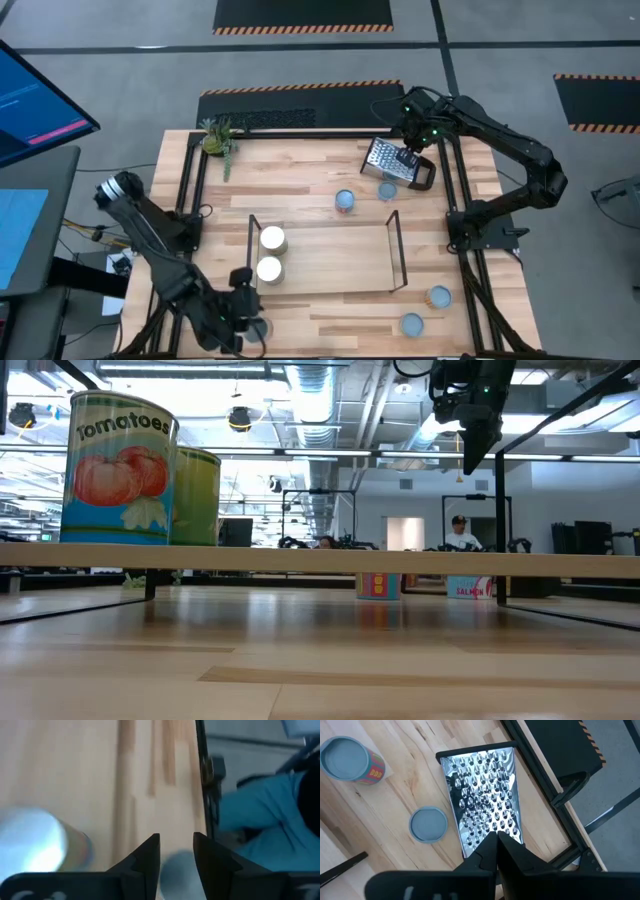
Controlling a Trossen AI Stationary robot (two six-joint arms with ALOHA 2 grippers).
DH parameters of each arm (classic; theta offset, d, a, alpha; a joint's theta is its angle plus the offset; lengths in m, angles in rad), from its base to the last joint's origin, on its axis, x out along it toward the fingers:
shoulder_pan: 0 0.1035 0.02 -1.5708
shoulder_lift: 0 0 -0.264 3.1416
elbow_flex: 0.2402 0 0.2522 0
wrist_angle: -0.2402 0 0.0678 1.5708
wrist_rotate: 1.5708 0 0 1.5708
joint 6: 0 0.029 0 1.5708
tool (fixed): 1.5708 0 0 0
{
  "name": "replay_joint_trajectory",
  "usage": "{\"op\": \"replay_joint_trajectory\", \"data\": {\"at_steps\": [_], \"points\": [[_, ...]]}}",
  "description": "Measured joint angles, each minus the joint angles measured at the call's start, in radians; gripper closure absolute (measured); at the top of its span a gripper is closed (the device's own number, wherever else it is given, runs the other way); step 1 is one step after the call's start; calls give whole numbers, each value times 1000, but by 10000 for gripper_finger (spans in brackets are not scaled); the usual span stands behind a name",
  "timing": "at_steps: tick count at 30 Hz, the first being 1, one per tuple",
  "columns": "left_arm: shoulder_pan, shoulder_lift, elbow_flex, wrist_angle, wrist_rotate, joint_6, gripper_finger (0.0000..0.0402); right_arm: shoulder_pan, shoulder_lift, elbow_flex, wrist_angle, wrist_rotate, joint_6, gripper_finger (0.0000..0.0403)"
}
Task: Pick and place cans onto a shelf
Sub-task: Put the canned green beans on the shelf
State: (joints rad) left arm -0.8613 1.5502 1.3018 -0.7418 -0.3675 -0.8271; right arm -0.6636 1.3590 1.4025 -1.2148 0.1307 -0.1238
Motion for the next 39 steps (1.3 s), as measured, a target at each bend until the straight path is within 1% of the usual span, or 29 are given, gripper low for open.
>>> {"op": "replay_joint_trajectory", "data": {"at_steps": [4,7,9,11,14,17,21,23,28,35,39], "points": [[11,73,17,-16,173,-132,297,0,0,0,0,0,0,370],[10,110,76,-53,232,-180,297,0,0,0,0,0,1,370],[10,128,134,-105,227,-171,297,0,0,0,0,0,8,370],[7,141,192,-156,202,-168,297,0,0,0,0,0,27,370],[-2,171,267,-176,186,-159,297,0,0,0,-1,0,49,370],[-13,213,310,-206,189,-115,297,0,0,0,0,0,48,370],[-16,245,313,-237,226,-106,297,0,0,0,0,0,48,370],[-11,258,312,-271,244,-127,297,0,0,0,0,0,47,370],[-4,305,313,-293,257,-173,297,0,0,0,1,0,44,370],[-5,381,313,-289,293,-215,297,0,0,0,21,0,37,370],[-5,393,318,-280,301,-228,297,0,0,0,25,0,37,370]]}}
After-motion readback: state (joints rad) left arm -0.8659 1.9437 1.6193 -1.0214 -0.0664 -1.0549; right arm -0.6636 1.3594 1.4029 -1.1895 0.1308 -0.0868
